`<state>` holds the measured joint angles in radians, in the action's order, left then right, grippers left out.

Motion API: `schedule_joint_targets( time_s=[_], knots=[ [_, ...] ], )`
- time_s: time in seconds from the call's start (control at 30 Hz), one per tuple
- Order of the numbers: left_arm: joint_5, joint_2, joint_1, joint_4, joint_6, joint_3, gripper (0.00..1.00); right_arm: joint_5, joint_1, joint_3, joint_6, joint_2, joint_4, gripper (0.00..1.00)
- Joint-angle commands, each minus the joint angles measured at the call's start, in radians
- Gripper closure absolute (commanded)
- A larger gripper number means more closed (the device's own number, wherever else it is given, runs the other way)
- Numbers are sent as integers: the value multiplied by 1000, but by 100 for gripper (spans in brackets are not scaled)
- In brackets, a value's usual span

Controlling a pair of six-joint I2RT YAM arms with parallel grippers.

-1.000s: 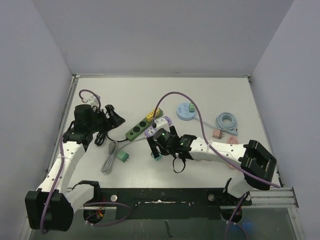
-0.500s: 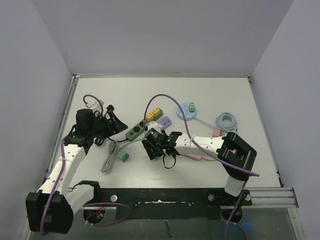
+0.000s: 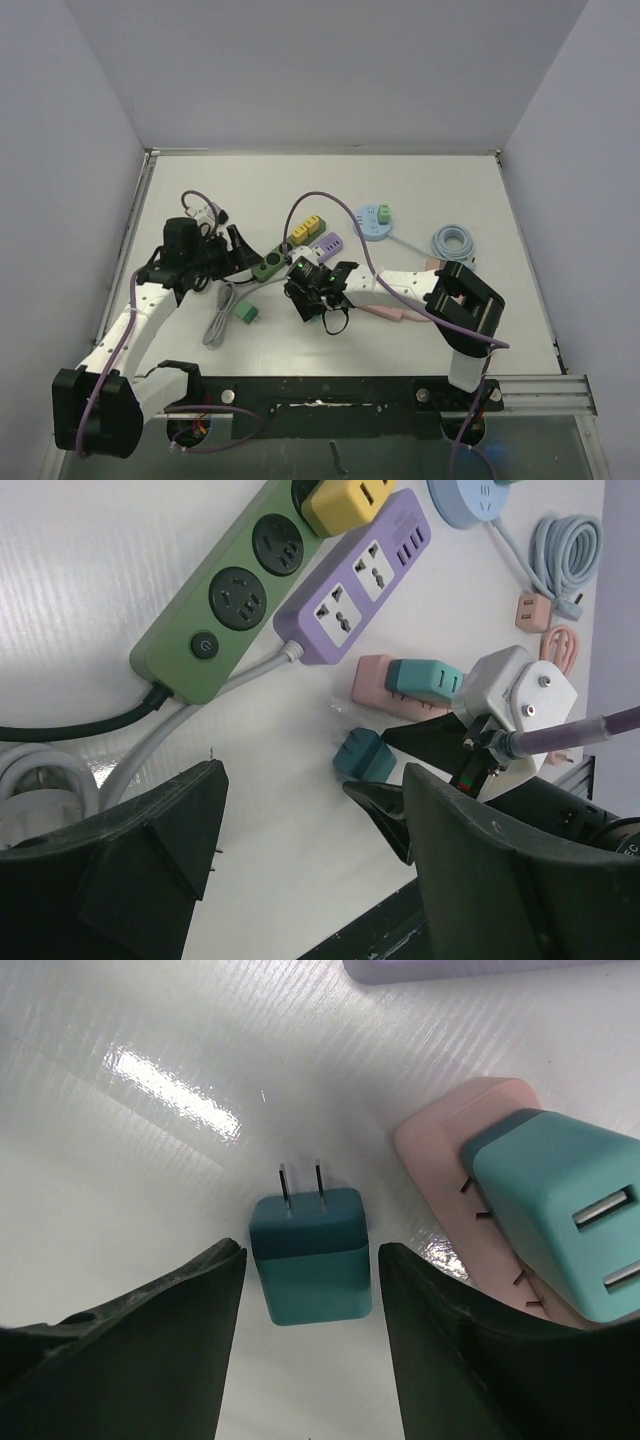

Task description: Insert the plug

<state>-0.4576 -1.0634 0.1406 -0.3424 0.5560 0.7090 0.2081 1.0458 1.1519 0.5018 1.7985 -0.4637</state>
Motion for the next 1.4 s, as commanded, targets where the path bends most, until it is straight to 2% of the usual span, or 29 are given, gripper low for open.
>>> schedule_joint_targets(
  time_s=[0.0, 0.07, 0.2, 0.37, 0.57, 0.7, 0.8, 1.0, 1.17, 1.27, 1.37],
  knots=[
    [-21, -19, 41, 10, -23, 21, 30, -15, -6, 26, -25, 8, -8, 41],
    [-15, -24, 55, 8, -22, 20, 30, -14, -6, 21, -25, 11, -6, 40],
    [36, -23, 72, 5, -18, 18, 30, 6, -9, 16, -17, 3, 15, 53],
    [71, 10, 79, 29, -7, 3, 30, 36, -19, 9, 18, -23, 79, 62],
    [105, 120, 90, 198, 19, -84, 31, 7, -86, -118, 219, -208, 317, 61],
    [176, 208, 99, 254, -24, -43, 32, -20, -149, -207, 357, -358, 526, 61],
    [184, 259, 115, 361, -5, -33, 32, 20, -176, -212, 413, -426, 590, 61],
    [209, 303, 196, 592, 53, -102, 32, 104, -251, -264, 571, -529, 749, 59],
    [199, 259, 280, 817, 88, -154, 32, 125, -289, -294, 748, -551, 856, 57],
    [285, 201, 378, 888, 46, -154, 32, 124, -293, -304, 853, -546, 903, 57],
    [413, 145, 492, 918, -58, -131, 32, 127, -293, -326, 956, -544, 947, 56]
  ],
)
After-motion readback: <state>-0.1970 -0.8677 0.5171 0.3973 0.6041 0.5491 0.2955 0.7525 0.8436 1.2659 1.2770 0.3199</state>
